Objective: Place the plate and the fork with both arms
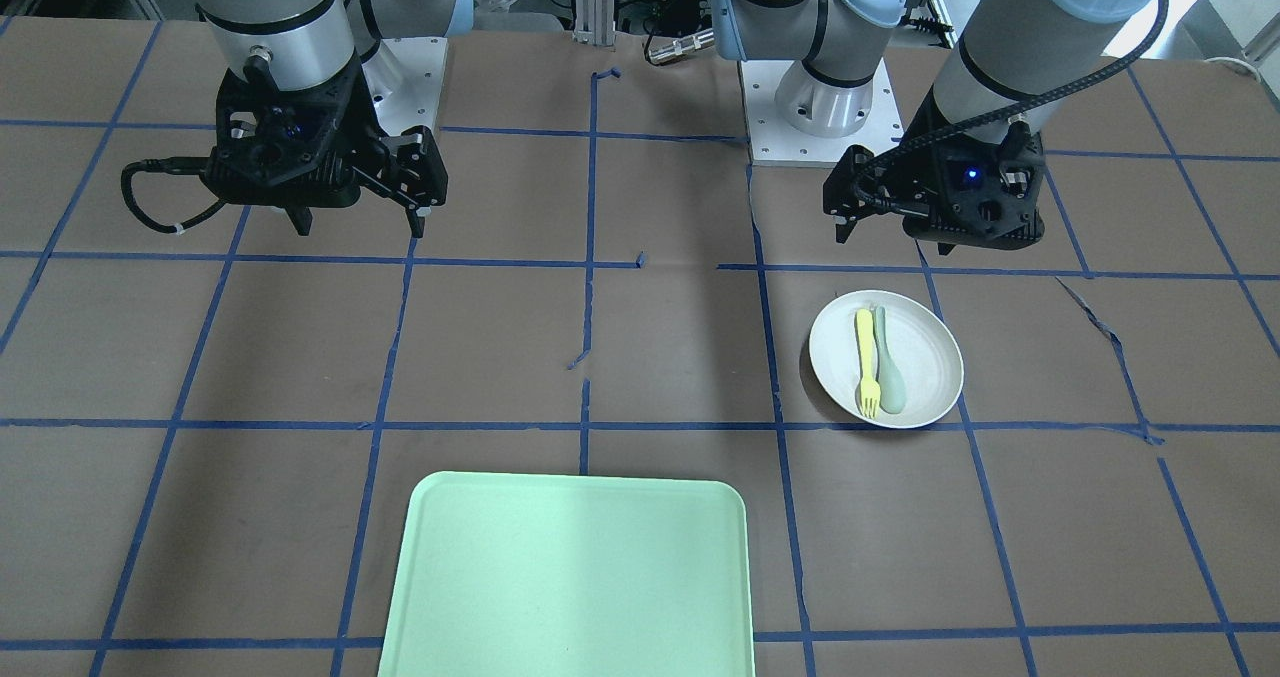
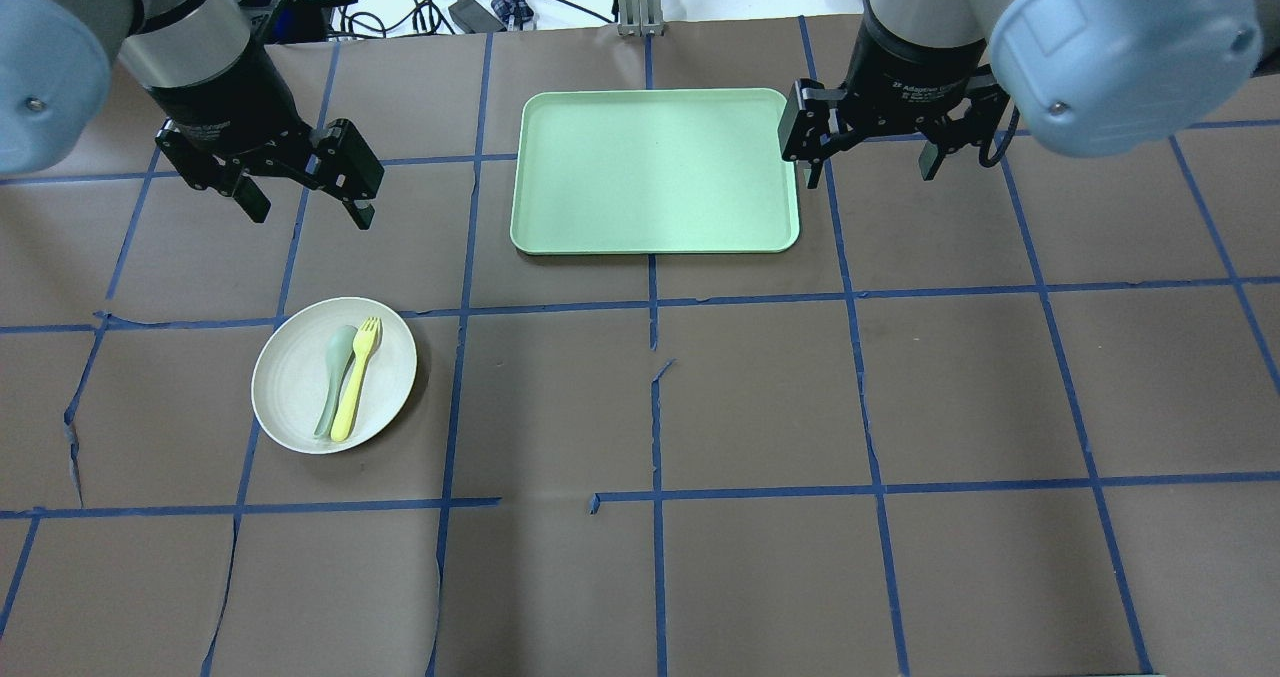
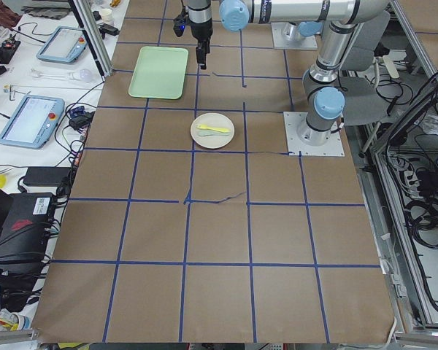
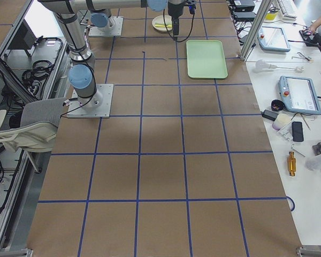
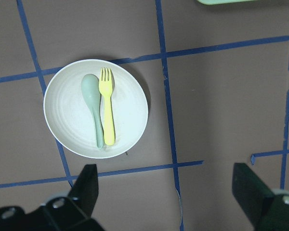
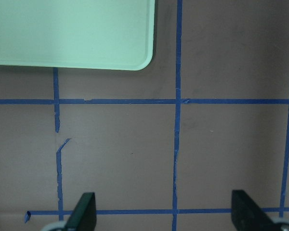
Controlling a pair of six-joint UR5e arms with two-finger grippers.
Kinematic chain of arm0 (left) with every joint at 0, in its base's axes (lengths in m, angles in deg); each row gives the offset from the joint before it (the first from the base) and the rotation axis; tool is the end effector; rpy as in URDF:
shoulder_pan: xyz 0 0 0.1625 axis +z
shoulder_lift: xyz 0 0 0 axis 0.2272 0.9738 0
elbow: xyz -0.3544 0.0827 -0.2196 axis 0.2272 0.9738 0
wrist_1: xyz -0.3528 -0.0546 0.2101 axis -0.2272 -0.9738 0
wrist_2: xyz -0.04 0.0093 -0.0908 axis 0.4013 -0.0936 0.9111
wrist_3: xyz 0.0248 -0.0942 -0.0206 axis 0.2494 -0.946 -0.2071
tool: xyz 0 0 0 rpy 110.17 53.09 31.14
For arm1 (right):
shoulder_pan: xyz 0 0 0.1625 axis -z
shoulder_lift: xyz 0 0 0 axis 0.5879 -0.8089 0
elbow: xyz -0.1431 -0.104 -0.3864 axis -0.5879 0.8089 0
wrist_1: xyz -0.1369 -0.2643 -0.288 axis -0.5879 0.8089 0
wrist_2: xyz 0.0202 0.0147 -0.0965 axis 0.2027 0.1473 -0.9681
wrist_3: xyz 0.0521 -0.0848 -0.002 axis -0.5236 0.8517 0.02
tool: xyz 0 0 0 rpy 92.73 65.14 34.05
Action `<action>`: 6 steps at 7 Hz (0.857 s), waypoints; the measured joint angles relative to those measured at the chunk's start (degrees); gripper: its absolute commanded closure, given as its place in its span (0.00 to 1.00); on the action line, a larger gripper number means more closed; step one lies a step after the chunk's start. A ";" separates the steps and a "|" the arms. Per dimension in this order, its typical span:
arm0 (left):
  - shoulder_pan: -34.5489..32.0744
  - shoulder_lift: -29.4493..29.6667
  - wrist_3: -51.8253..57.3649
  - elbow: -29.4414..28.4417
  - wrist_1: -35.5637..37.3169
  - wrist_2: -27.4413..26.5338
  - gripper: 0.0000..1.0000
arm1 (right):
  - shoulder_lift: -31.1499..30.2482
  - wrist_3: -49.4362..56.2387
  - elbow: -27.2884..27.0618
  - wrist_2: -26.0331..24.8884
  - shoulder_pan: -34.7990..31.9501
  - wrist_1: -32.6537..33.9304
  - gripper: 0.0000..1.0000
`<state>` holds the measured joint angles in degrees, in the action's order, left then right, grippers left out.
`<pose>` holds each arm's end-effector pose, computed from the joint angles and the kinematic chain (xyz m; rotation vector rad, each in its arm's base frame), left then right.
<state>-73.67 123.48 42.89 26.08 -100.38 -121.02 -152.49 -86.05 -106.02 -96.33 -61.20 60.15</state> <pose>-0.1036 -0.5081 0.4671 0.1713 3.1280 0.1188 0.1941 -0.4965 0.4857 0.0206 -3.1149 0.0629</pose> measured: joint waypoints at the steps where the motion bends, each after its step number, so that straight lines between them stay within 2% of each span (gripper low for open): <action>1: 0.02 0.06 -0.31 0.47 0.18 0.41 0.00 | 0.00 0.00 0.00 0.00 0.00 0.00 0.00; 6: -0.09 -1.59 -0.99 2.09 0.06 0.44 0.00 | 0.00 0.00 0.00 0.00 -0.04 0.00 0.00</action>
<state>-73.76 121.89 41.90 28.17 -100.32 -120.57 -152.49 -86.05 -106.02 -96.33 -61.24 60.15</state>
